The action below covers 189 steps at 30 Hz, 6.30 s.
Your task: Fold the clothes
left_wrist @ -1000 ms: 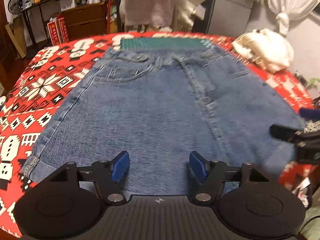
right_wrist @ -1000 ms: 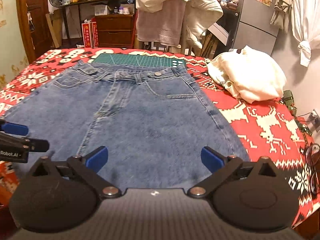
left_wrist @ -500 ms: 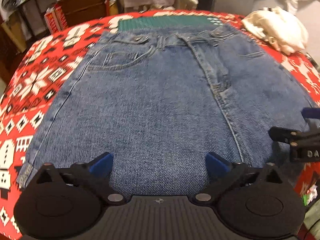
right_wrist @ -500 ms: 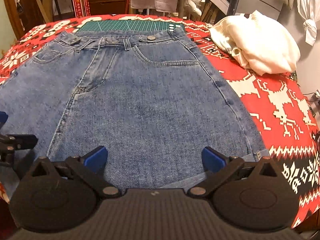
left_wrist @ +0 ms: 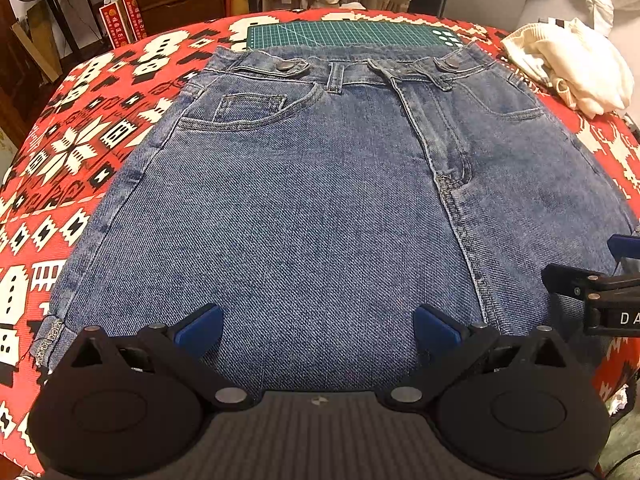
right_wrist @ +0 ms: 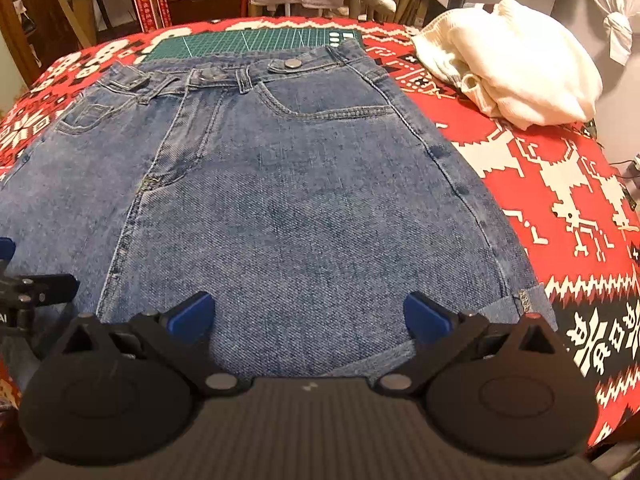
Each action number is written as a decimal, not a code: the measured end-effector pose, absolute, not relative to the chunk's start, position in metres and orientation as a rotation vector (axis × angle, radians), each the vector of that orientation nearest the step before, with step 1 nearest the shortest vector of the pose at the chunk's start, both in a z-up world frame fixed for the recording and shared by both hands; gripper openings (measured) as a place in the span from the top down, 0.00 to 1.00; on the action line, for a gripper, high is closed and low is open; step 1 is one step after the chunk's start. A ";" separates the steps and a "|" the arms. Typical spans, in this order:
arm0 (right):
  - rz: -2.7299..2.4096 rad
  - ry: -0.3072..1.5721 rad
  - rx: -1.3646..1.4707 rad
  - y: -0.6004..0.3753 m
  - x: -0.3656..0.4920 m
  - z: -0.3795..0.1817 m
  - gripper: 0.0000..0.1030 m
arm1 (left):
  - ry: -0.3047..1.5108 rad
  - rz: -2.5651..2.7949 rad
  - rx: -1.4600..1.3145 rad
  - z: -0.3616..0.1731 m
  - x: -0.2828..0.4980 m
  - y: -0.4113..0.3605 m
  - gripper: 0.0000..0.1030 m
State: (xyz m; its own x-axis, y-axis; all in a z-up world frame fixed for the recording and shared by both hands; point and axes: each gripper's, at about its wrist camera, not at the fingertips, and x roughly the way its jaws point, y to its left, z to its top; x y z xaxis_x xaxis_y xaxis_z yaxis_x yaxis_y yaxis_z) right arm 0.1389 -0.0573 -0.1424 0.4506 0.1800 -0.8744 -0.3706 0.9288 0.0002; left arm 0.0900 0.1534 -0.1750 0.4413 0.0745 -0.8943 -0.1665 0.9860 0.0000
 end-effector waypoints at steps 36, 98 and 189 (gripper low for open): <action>0.371 1.003 -0.005 -0.067 0.126 -0.101 0.59 | 1.023 0.141 -0.307 -0.142 0.077 0.171 0.71; 0.332 0.782 -0.171 -0.093 0.154 -0.111 0.89 | 0.983 0.186 -0.235 -0.155 0.080 0.205 0.90; 0.332 0.709 -0.157 -0.032 0.210 -0.164 0.00 | 1.008 0.056 -0.073 -0.159 0.086 0.174 0.88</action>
State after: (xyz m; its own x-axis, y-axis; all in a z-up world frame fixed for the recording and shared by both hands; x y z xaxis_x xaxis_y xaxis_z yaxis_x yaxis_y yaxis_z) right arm 0.2098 -0.0320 -0.1641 0.7094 0.2453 -0.6607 -0.3510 0.9359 -0.0294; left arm 0.0864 0.1741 -0.1590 0.5322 0.0135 -0.8465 -0.0805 0.9961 -0.0348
